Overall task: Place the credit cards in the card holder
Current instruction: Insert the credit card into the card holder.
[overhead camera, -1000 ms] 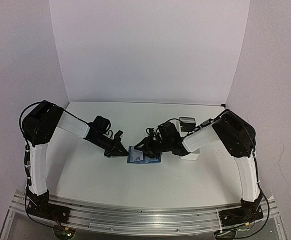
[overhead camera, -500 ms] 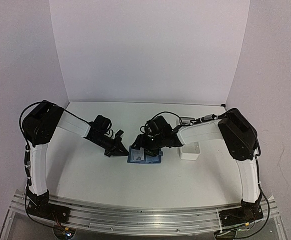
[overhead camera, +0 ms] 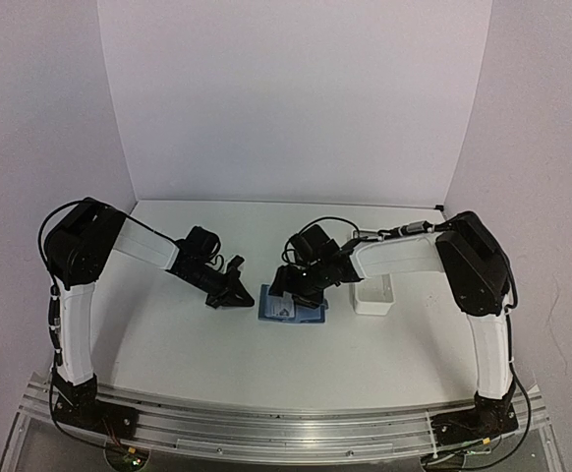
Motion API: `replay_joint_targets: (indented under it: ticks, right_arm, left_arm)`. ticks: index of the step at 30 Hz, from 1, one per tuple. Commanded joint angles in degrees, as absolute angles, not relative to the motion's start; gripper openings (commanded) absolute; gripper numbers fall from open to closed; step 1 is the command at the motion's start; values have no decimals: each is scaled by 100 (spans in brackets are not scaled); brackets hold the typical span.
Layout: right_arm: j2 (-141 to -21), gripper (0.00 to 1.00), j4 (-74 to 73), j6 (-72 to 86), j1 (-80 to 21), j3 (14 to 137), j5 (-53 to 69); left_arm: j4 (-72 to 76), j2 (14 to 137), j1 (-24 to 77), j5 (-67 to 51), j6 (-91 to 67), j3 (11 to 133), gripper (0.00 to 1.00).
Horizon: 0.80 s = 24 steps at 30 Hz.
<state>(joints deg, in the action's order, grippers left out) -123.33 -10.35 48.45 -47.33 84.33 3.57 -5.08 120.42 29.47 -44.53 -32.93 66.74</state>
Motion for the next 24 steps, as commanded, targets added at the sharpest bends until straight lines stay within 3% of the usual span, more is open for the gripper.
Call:
replay_joint_targets:
  ticks: [1, 9, 19, 24]
  right_arm:
    - [-12221, 86, -1498, 4722, -4761, 8805, 220]
    - [-12066, 86, -1913, 4713, -4833, 8961, -355]
    - [-12197, 84, -2102, 4834, -4902, 9010, -164]
    - [-12199, 85, -2103, 3447, -4898, 9996, -46]
  left_arm:
    - [-1021, 12364, 2966, -3743, -3188, 6645, 0]
    - [-1033, 12340, 2973, -3728, -3182, 6645, 0]
    - [-1032, 12315, 2969, -3727, -3176, 6618, 0]
    - [-1364, 12151, 2965, -3779, -2701, 6837, 0]
